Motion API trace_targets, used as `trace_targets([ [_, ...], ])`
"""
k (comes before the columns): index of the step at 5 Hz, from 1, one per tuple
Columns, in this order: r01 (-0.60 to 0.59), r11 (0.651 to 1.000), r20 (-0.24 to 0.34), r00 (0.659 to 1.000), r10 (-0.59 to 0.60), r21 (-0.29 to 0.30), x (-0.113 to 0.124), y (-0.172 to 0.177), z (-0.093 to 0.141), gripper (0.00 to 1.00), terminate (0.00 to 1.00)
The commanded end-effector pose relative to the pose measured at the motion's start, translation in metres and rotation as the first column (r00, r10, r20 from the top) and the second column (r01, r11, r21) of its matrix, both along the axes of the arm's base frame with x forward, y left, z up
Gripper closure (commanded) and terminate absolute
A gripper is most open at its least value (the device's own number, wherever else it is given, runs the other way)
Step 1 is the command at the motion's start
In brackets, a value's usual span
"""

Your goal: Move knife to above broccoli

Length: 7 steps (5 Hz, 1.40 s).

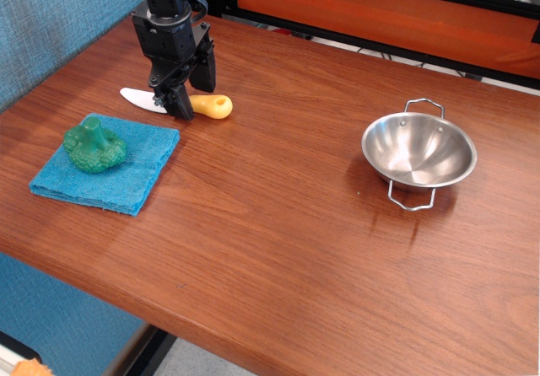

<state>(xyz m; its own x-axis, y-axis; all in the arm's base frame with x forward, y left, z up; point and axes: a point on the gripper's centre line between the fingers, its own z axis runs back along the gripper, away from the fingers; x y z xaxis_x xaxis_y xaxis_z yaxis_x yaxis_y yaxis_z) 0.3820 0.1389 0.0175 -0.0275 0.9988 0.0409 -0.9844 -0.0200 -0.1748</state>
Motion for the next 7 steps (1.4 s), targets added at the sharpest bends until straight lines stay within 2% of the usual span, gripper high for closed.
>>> trace_targets([
  [1, 0.06, 0.997, 0.104, 0.992, -0.065, 0.05, 0.006, -0.005, 0.059, 0.0, 0.0],
  [2, 0.132, 0.989, 0.144, 0.98, -0.14, 0.067, 0.009, -0.033, 0.075, 0.0, 0.0],
  [3, 0.34, 0.933, 0.03, 0.938, -0.345, 0.119, 0.004, -0.06, 0.081, 0.0, 0.0],
  [4, 0.569, 0.811, -0.058, 0.822, -0.567, 0.137, -0.015, -0.094, 0.077, 0.0, 0.0],
  [5, 0.759, 0.647, -0.099, 0.651, -0.753, 0.073, -0.04, -0.128, 0.079, 0.0, 0.0],
  [6, 0.897, 0.442, -0.061, 0.442, -0.895, 0.022, -0.063, -0.155, 0.086, 0.0, 0.0],
  [7, 0.978, 0.207, -0.026, 0.207, -0.978, 0.001, -0.072, -0.177, 0.104, 0.0, 0.0],
])
